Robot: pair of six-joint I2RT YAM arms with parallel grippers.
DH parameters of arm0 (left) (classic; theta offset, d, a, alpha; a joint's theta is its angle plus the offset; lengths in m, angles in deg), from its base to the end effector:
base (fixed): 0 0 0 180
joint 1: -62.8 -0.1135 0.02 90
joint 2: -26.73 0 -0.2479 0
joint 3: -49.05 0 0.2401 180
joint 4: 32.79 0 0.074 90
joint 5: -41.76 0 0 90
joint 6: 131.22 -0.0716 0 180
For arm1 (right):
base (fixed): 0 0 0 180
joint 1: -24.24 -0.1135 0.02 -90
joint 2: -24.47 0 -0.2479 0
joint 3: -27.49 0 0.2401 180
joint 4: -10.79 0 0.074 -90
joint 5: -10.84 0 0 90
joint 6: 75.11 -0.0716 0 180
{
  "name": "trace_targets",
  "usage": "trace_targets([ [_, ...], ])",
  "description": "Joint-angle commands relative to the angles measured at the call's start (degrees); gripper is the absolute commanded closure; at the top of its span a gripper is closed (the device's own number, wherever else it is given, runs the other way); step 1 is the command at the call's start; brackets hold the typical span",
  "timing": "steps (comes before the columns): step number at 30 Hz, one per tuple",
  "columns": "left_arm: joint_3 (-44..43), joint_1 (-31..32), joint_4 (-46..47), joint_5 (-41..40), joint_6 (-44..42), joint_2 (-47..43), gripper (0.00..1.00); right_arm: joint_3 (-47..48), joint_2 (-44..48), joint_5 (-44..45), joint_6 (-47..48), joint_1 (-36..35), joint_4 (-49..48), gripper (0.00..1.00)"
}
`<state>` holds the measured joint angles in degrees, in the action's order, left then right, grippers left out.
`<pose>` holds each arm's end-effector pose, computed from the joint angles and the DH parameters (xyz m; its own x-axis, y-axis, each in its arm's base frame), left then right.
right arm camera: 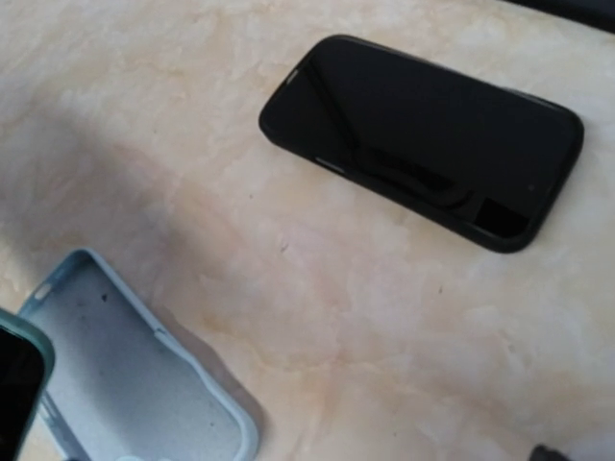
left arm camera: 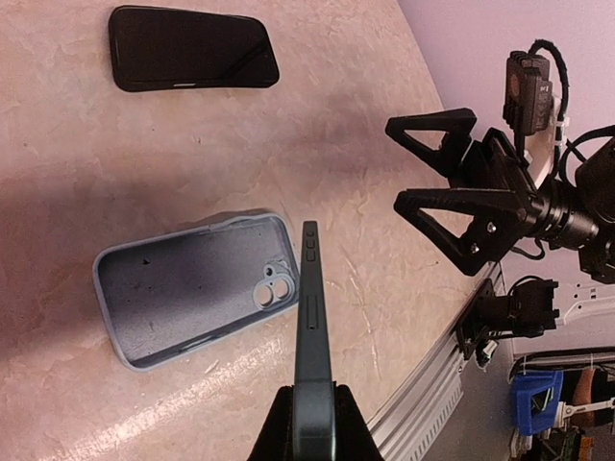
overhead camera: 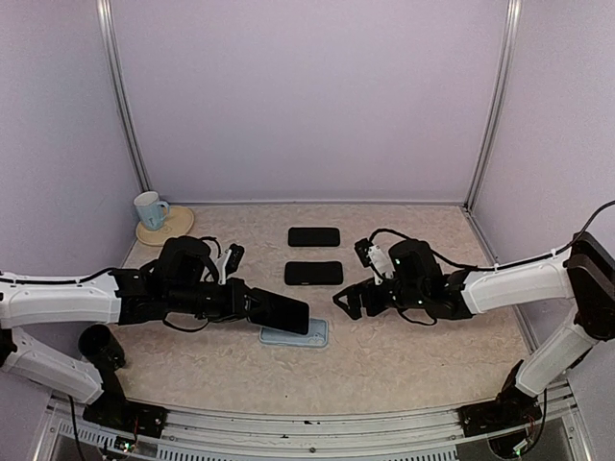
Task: Put the phone into the phone case
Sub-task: Install the phone into the phone case.
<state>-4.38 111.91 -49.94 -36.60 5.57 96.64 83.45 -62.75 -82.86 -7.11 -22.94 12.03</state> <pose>0.1757 -0.2250 0.1984 -0.8680 -0.0881 -0.4886 0.3180 0.6572 -0.6834 0.2249 0.2495 0.1584 -0.6267 -0.1263 -0.7690 -0.5762 0.7395 0.3481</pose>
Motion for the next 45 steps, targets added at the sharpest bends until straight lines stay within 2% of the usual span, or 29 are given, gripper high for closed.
trace_targets([
  [1, -2.5, -2.1, 6.0, 5.9, -1.2, 1.4, 1.0, 0.9, -1.2, -0.6, 0.1, 0.2, -0.1, 0.01],
  [14, -3.4, -5.8, 9.1, 14.0, -1.4, 6.9, 1.0, 1.0, -2.1, 0.1, 0.1, 0.2, 0.8, 0.01],
  [28, -5.3, -7.9, 8.5, 16.5, -1.5, 11.4, 1.0, 1.3, -2.9, -0.4, -0.3, 0.2, 0.7, 0.01],
  [45, -4.8, -8.1, 12.1, 18.4, 0.6, 15.5, 1.0, 1.0, -4.8, -6.0, -3.9, 0.2, -1.8, 0.01],
])
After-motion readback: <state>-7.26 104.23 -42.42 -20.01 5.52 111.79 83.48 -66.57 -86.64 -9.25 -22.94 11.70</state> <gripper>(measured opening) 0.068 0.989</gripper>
